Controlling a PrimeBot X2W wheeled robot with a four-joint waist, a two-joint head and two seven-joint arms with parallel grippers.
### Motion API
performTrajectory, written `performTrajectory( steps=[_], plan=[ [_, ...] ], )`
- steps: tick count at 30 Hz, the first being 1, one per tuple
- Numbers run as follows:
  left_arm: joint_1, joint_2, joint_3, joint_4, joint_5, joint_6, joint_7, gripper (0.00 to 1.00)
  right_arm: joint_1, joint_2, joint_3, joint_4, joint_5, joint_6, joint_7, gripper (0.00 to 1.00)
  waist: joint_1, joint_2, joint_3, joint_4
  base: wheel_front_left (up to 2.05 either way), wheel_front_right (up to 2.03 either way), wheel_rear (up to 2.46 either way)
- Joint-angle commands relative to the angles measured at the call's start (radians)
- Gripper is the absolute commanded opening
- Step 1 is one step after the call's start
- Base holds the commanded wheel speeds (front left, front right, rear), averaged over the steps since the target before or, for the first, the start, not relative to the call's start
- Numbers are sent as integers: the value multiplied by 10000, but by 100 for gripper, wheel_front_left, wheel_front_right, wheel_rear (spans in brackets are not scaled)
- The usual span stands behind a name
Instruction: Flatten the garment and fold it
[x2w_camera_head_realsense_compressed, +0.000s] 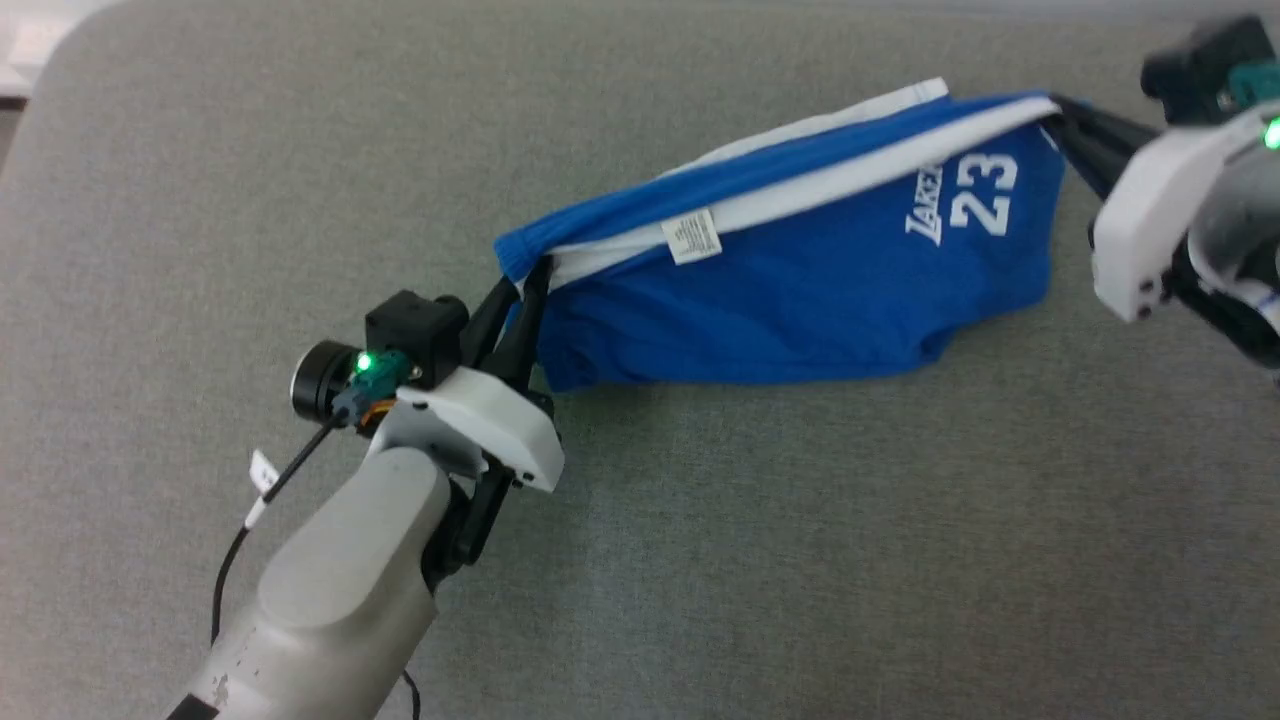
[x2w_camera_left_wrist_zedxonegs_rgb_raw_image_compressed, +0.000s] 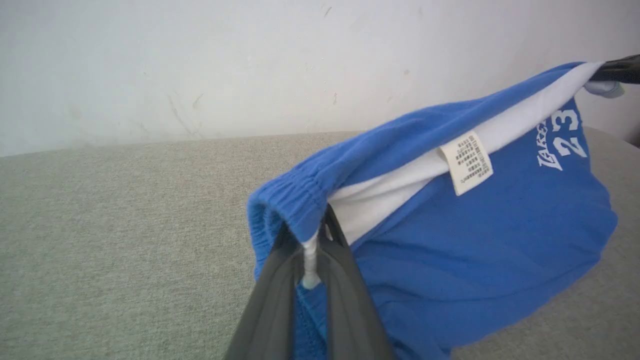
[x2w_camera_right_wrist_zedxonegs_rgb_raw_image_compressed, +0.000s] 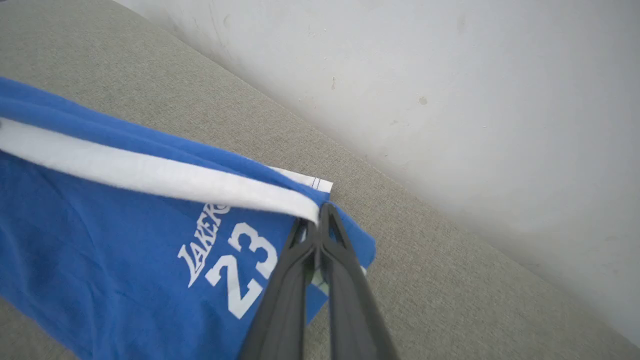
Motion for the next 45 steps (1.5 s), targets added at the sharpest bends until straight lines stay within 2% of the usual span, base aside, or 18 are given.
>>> performTrajectory(
  steps=[1, 5, 11, 12, 13, 14, 18, 24, 25, 30, 33, 38, 45],
  plan=[
    [-262, -79, 85, 184, 81, 13, -43, 0, -577, 228, 206, 509, -5, -23, -87, 0, -4, 0, 1143, 480, 0, 0, 0],
    [-557, -314, 192, 460, 202, -86, -45, 0, -1609, 817, 842, 2040, -156, -23, -357, 0, -4, 0, 1521, 635, 0, 0, 0],
    [-616, -641, 303, 685, 523, -264, -46, 0, -2217, 1368, 1712, 3796, -144, -23, -859, 0, -4, 0, 1597, 782, 0, 0, 0],
    [-598, -692, 353, 644, 627, -255, -46, 0, -2254, 1394, 1884, 3932, -108, -23, -980, 5, -4, 0, 1543, 792, 0, 0, 0],
    [-551, -739, 422, 580, 723, -244, -46, 33, -2287, 1402, 2025, 4022, -17, -23, -1100, 34, -4, 0, 1462, 783, 0, 0, 0],
    [-511, -751, 517, 424, 906, -197, -46, 100, -2319, 1394, 2157, 4059, 119, -23, -1199, 98, -4, 0, 1370, 759, 0, 0, 0],
    [-50, -764, 935, -336, 1566, -54, -46, 100, -2508, 957, 2918, 3634, 596, -23, -1367, 100, -4, 0, 858, 638, 0, 0, 0],
    [922, -728, 1778, -1920, 2583, 320, -47, 100, -2969, -552, 4103, 1987, 1866, -23, -66, 100, -4, 0, 82, 571, 0, 0, 0],
    [922, -728, 1778, -1920, 2583, 320, -47, 100, -2969, -552, 4103, 1987, 1866, -23, -66, 100, -4, 0, 82, 571, 0, 0, 0],
    [1544, -724, 2408, -2884, 3369, 550, -47, 100, -3358, -1905, 5047, 439, 3228, -23, 2310, 100, -4, 0, -199, 799, 0, 0, 0],
    [1740, -753, 2738, -3336, 3933, 806, -47, 100, -3547, -2430, 5471, -120, 3757, -23, 3566, 100, -4, 0, -152, 951, 0, 0, 0],
    [1993, -1176, 3205, -4088, 4484, 971, -47, 100, -3277, -2332, 5392, 556, 4615, -23, 4282, 100, -4, 0, 149, 1275, 0, 0, 0],
    [2107, -1709, 3616, -4063, 4746, 474, -47, 100, -2181, -1353, 4878, 2371, 5502, -23, 3799, 100, -4, 0, 522, 1708, 0, 0, 0]
  ],
)
